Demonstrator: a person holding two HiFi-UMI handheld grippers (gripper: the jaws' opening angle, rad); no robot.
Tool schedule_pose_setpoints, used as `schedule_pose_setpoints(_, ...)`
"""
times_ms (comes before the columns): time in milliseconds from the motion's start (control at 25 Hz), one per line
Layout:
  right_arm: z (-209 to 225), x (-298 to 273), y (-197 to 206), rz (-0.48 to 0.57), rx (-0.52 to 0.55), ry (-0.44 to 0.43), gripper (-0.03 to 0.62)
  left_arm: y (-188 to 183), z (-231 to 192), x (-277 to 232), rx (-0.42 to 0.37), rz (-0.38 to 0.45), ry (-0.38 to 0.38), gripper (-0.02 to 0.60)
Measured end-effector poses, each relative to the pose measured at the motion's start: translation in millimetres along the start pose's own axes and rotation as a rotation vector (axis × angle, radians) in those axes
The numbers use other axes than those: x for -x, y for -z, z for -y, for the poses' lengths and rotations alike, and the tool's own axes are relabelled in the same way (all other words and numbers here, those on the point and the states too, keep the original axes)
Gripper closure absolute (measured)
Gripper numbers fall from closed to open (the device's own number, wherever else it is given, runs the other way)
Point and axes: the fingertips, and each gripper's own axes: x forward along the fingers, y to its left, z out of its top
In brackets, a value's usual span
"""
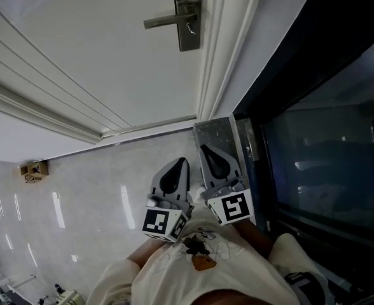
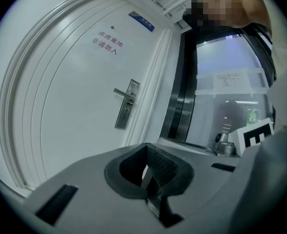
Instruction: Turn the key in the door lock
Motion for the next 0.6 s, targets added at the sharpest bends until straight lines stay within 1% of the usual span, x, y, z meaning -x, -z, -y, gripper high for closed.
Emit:
schedule_pose_setpoints(120,17.1,-39.4,-8.0,0.001,0.082,0.041,0.583,-9.1,-27.2,-22.8,0.01,0.006,0.007,0.578)
schedule_pose_setpoints(240,42.6,-81.2,-23.4,0.008,0.17,0.124,0.58,-24.3,-50.6,-48.5,-0.001,0.019,0.049,0.578)
schedule_pose_setpoints(360,64.4,-120.9,-43.4,0.04,0.162,0.19,0.571,-44.8,-73.1,-72.4,-0.019,0.026,0.091,0.578)
schedule_pose_setpoints(440,72.0,-139.6,-57.2,0.072,0.16,0.225,0.553,-57.6,-85.1,-84.4,-0.033,0.029,0.121,0.578)
schedule_pose_setpoints(600,83.1,-169.4,-70.1,0.075,0.211,0.29,0.548,-69.8,-105.3,-105.0,-0.028,0.029,0.154,0.578)
